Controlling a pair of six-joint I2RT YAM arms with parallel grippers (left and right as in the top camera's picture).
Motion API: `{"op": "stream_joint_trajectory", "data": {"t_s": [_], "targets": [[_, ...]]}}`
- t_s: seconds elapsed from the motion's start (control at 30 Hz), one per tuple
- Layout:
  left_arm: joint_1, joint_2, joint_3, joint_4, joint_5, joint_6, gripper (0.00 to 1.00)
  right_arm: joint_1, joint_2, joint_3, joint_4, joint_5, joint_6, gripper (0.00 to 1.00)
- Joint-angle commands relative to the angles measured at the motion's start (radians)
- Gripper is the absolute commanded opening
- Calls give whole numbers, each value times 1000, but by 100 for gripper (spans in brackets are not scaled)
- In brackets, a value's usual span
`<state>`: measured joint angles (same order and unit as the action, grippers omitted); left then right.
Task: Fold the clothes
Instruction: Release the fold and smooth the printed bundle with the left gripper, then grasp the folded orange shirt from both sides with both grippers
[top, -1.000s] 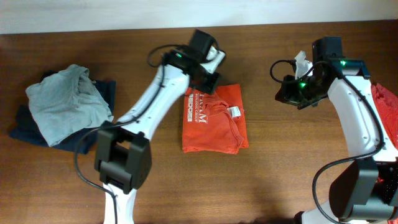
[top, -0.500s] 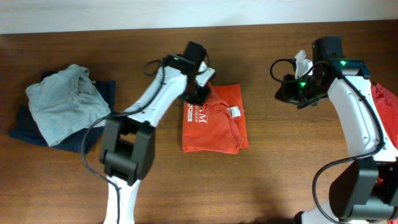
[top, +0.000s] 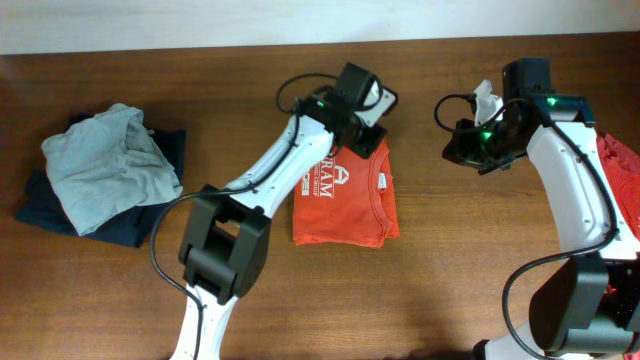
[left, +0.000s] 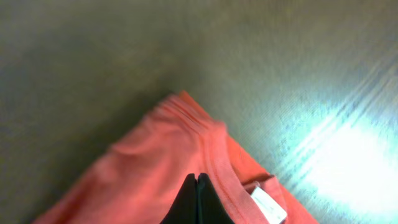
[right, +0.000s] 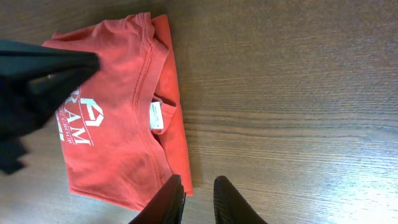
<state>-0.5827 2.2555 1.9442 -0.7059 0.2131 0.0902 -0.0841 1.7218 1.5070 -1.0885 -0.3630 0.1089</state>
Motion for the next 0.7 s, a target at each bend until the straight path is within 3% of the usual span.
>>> {"op": "stream_joint_trajectory", "data": {"t_s": [0.0,0.07,0.13,0.2,0.3,0.4,0.53,0.67], "targets": [[58,3,132,-151,-81,7,2,-2,3,2,-5,6,1,22],[85,3,171,-261,-136,5,15,-2,3,2,-10,10,0,23],[116,3,192,-369,-154,5,35,-2,3,2,-12,10,0,33],[147,4,192,-460,-154,-23,45,-2,3,2,-11,10,0,42],[203,21,174,-571,-126,-45,52,-2,3,2,-11,10,0,57],[256,41,122,-608,-11,-35,52,-2,3,2,-11,10,0,64],[317,77,20,-547,248,25,64,-1,3,2,-16,9,-2,69],[330,101,-43,-504,352,29,77,-1,3,2,-19,8,-34,70]]}}
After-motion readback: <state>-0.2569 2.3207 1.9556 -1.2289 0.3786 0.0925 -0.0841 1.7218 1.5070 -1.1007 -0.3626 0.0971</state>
